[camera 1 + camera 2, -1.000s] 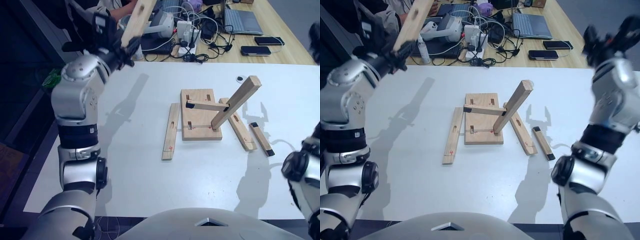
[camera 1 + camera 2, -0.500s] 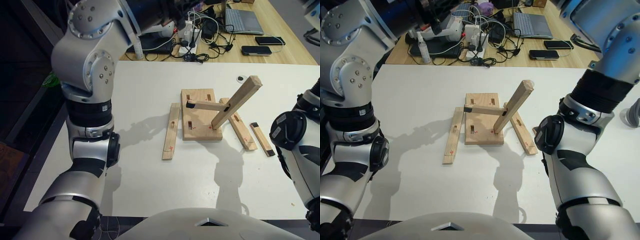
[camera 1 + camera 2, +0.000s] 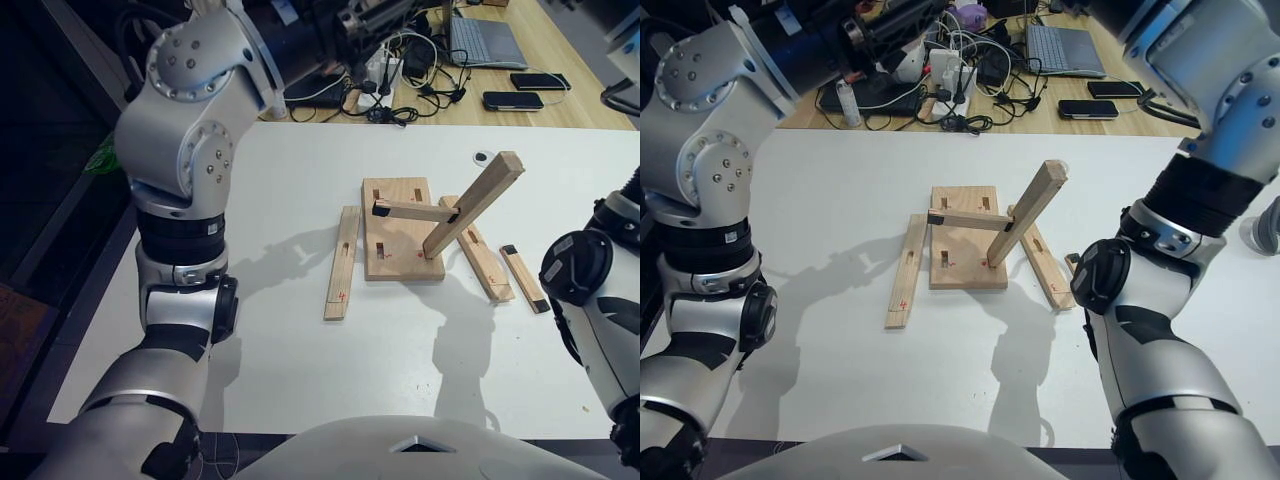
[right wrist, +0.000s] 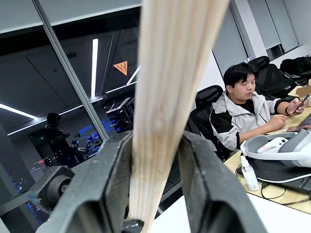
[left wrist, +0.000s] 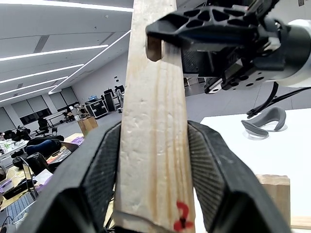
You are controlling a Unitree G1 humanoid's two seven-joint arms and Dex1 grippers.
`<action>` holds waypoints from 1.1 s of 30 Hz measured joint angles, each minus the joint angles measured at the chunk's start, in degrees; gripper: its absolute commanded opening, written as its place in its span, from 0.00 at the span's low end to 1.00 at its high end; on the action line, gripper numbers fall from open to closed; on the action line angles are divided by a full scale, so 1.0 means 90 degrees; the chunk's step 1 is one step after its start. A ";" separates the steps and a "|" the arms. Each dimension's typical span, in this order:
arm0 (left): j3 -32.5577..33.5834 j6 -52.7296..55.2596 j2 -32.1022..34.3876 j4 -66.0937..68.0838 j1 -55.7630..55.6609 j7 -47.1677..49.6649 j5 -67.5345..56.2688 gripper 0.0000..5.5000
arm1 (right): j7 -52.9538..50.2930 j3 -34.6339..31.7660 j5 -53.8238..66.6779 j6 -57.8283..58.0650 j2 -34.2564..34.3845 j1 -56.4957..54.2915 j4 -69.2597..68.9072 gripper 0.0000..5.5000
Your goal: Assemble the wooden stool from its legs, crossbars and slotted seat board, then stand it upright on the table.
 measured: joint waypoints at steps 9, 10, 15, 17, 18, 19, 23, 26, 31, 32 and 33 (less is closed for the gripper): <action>-0.0334 -0.0133 0.0485 -0.0048 0.0086 -0.0382 0.0357 0.48 | -0.0291 0.0239 0.0052 -0.0077 0.0023 0.0182 -0.0101 0.19; -0.0397 -0.0212 0.0486 -0.0059 0.0108 -0.0541 0.0351 0.51 | -0.0376 0.0251 0.0013 -0.0145 0.0031 0.0183 -0.0105 0.18; -0.0389 -0.0497 0.0512 -0.0048 0.0113 -0.0788 0.0367 0.63 | -0.0544 0.0286 -0.0059 -0.0343 0.0056 0.0349 -0.0154 0.18; -0.0358 -0.0506 0.0536 -0.0046 0.0116 -0.0874 0.0357 0.68 | -0.0546 0.0359 -0.0081 -0.0415 0.0058 0.0374 -0.0213 0.18; -0.0300 -0.0489 0.0551 -0.0046 0.0116 -0.0895 0.0319 0.70 | -0.0527 0.0401 -0.0121 -0.0448 0.0050 0.0376 -0.0226 0.18; -0.0156 -0.0437 0.0588 -0.0037 0.0115 -0.0936 0.0194 0.72 | -0.0457 0.0503 -0.0230 -0.0492 -0.0018 0.0392 -0.0232 0.18; 0.0432 -0.0022 0.0970 0.0210 -0.0007 -0.1204 -0.0319 0.83 | 0.0328 0.0905 -0.0771 -0.0679 -0.0572 0.0458 -0.0204 0.18; 0.0772 0.0531 0.1262 0.0664 -0.0466 -0.1338 -0.0693 0.83 | 0.1225 0.1224 -0.1132 -0.0937 -0.0989 0.0462 -0.0074 0.18; 0.1060 0.1559 0.1372 0.1893 -0.1568 -0.2030 -0.1546 0.83 | 0.3465 0.2188 -0.1722 -0.1437 -0.1483 0.0128 0.0332 0.18; 0.0978 0.1675 0.1361 0.2004 -0.1710 -0.2201 -0.1634 0.83 | 0.3904 0.2441 -0.1842 -0.1562 -0.1487 0.0001 0.0415 0.18; 0.0878 0.1752 0.1322 0.2060 -0.1805 -0.2331 -0.1650 0.83 | 0.4256 0.2674 -0.1963 -0.1641 -0.1464 -0.0116 0.0475 0.18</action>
